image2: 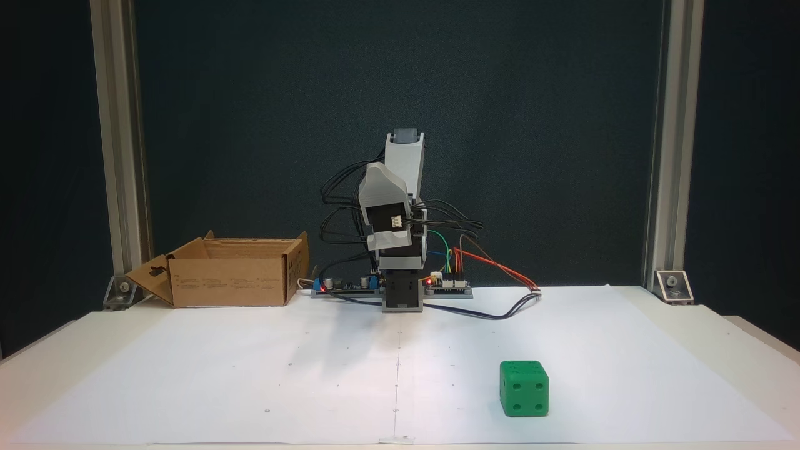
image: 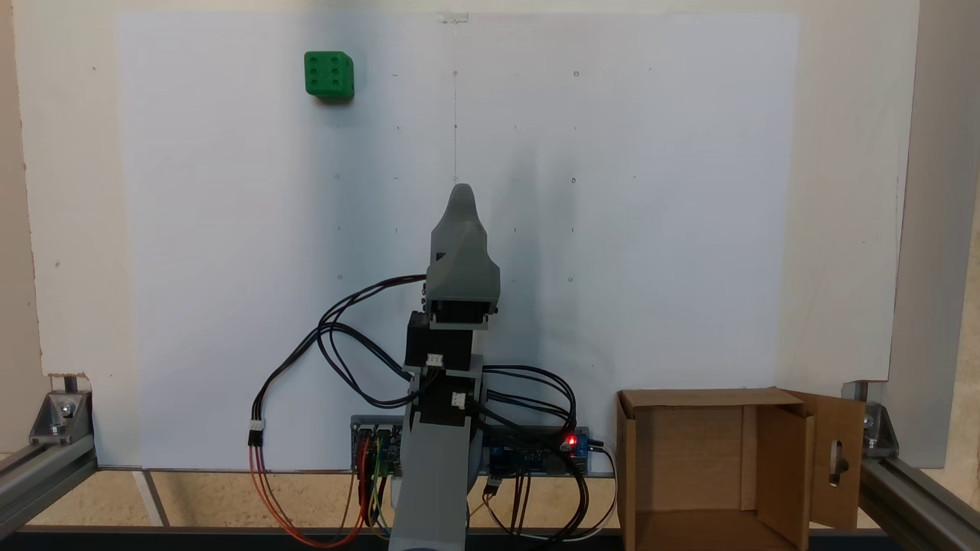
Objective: Grasp a green dice and put it in the bin.
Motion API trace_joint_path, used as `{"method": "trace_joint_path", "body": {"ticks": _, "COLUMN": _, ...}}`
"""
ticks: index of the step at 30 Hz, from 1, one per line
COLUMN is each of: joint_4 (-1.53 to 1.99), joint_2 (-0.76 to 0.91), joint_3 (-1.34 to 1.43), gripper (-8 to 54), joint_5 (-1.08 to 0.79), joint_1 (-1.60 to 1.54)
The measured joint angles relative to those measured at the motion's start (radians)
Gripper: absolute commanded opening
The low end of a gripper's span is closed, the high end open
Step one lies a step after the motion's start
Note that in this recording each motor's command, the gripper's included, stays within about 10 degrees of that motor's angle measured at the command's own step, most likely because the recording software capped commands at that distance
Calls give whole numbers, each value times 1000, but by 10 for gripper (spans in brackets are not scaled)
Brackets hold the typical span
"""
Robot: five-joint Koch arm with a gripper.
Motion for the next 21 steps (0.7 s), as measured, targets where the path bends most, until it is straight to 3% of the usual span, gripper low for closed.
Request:
{"method": "trace_joint_path", "body": {"ticks": 6, "joint_4": 0, "joint_2": 0, "joint_3": 0, "gripper": 447, "joint_5": -153, "joint_1": -51}}
{"method": "trace_joint_path", "body": {"ticks": 21, "joint_4": 0, "joint_2": 0, "joint_3": 0, "gripper": 447, "joint_5": -156, "joint_1": -52}}
